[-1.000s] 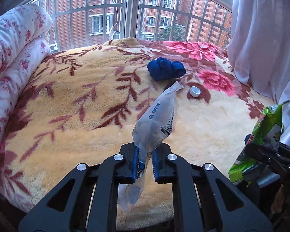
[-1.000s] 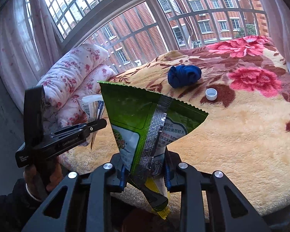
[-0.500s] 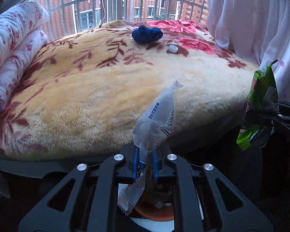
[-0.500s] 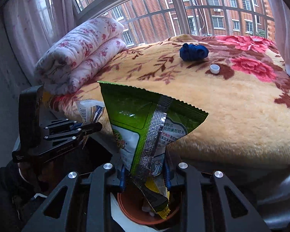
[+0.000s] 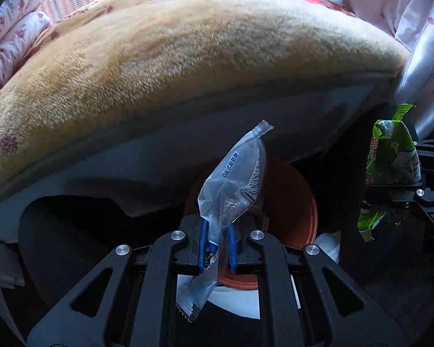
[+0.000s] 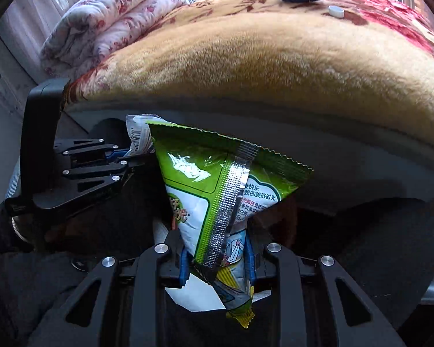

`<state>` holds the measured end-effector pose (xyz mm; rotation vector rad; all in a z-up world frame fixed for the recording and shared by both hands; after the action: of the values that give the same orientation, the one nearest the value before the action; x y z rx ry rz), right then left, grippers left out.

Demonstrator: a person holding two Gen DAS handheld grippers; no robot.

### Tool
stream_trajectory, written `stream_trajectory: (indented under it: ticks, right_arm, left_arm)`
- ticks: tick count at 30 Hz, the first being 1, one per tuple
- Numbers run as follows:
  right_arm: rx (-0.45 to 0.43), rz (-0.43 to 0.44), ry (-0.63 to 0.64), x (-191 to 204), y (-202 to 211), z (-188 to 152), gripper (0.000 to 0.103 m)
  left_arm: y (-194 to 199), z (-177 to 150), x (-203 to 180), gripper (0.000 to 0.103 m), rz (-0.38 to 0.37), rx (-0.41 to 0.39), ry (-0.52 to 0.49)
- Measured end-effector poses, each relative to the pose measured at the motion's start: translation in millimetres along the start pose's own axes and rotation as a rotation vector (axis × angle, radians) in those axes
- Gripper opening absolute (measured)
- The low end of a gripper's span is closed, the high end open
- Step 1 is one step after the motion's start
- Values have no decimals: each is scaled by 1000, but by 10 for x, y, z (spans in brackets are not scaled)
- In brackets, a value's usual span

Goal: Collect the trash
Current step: 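Carry the snack bag and plastic wrapper down toward the orange bin, then open both grippers over the orange bin to drop bag and wrapper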

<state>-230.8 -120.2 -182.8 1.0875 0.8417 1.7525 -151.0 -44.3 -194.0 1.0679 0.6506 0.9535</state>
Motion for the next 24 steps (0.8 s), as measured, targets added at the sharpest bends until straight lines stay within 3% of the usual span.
stream_trajectory:
  ticks: [15, 18, 20, 21, 22, 24]
  right_arm:
    - [212, 33, -28, -189, -860, -168, 29]
    - [237, 34, -33, -230, -964, -134, 35]
    - [248, 14, -24, -253, -1028, -101, 54]
    - [249, 1, -24, -276, -1047, -93, 69]
    - [244, -7, -26, -299, -1059, -71, 69]
    - [249, -3, -33, -318, -1062, -60, 69]
  left_arm:
    - [-775, -145, -76, 11, 3, 214, -75]
    - [-889, -163, -75, 11, -15, 256, -70]
    - [-983, -201, -54, 32, -17, 306, -67]
    - [-1026, -200, -11, 61, 1, 322, -60]
    - [-1047, -200, 14, 73, 9, 322, -54]
    - [-1067, -204, 27, 73, 2, 330, -46]
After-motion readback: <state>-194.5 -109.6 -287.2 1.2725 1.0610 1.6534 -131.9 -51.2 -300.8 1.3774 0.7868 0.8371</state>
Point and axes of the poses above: each gripper's, at about its wrist camera, not at the fingertips, and y roughly against the way its jaws point, x to its left, z to its top, the point moved 10 cm from there along -y, roughly the way its jaws point, and after that the axes turned 4 degrees about x, right-handed, at the moved point
